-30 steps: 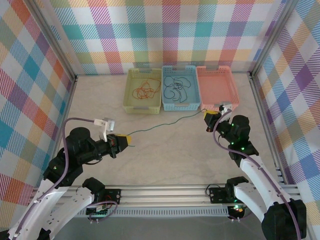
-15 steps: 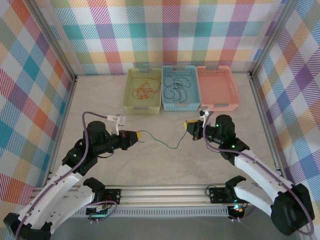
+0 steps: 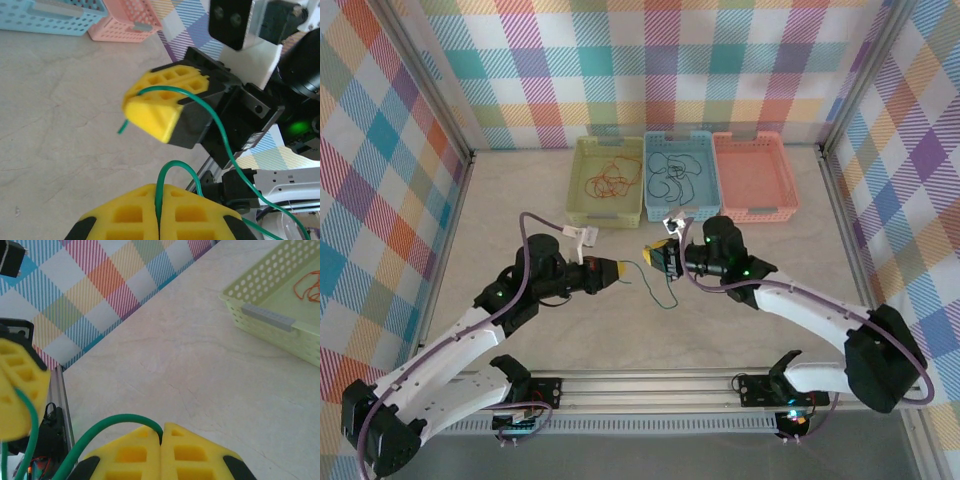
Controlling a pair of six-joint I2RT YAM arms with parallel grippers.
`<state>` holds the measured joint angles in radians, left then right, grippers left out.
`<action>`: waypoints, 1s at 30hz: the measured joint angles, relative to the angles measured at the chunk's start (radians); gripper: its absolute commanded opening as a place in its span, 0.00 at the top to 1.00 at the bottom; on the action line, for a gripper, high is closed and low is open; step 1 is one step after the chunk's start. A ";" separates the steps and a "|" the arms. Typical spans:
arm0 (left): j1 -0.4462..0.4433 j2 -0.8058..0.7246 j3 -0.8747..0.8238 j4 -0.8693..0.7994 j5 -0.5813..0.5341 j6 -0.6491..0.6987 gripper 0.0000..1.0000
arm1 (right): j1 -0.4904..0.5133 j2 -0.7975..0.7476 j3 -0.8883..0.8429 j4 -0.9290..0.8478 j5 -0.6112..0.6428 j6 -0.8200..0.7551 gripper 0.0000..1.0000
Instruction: Untangle the cables
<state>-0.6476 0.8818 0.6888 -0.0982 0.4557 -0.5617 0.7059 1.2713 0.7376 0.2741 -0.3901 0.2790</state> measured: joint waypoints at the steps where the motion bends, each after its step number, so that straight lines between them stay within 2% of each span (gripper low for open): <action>1: -0.005 0.005 0.000 0.008 0.000 0.000 1.00 | 0.007 0.017 0.009 0.003 0.000 -0.003 1.00; 6: -0.007 0.040 0.000 0.046 -0.003 0.000 1.00 | 0.039 0.085 0.045 0.006 0.000 -0.014 1.00; 11: -0.011 0.052 0.000 0.047 -0.016 0.004 1.00 | 0.047 0.082 0.048 -0.007 0.010 -0.050 1.00; 15: -0.011 0.040 0.000 0.040 -0.040 0.013 1.00 | 0.047 0.044 0.051 -0.064 0.042 -0.105 0.52; 18: -0.013 0.012 0.000 0.013 -0.078 0.035 1.00 | 0.031 -0.011 0.052 -0.132 0.095 -0.151 0.36; 24: -0.013 -0.022 0.000 -0.047 -0.209 0.076 1.00 | -0.087 -0.188 0.042 -0.262 0.184 -0.190 0.23; 27: -0.013 -0.024 0.000 -0.059 -0.246 0.092 1.00 | -0.146 -0.269 0.028 -0.317 0.200 -0.187 0.22; 30: -0.013 -0.023 0.000 -0.058 -0.264 0.104 1.00 | -0.153 -0.311 0.025 -0.364 0.161 -0.187 0.22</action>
<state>-0.6601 0.8593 0.6891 -0.1558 0.1917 -0.4576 0.5529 0.9600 0.7624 -0.0898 -0.2291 0.0925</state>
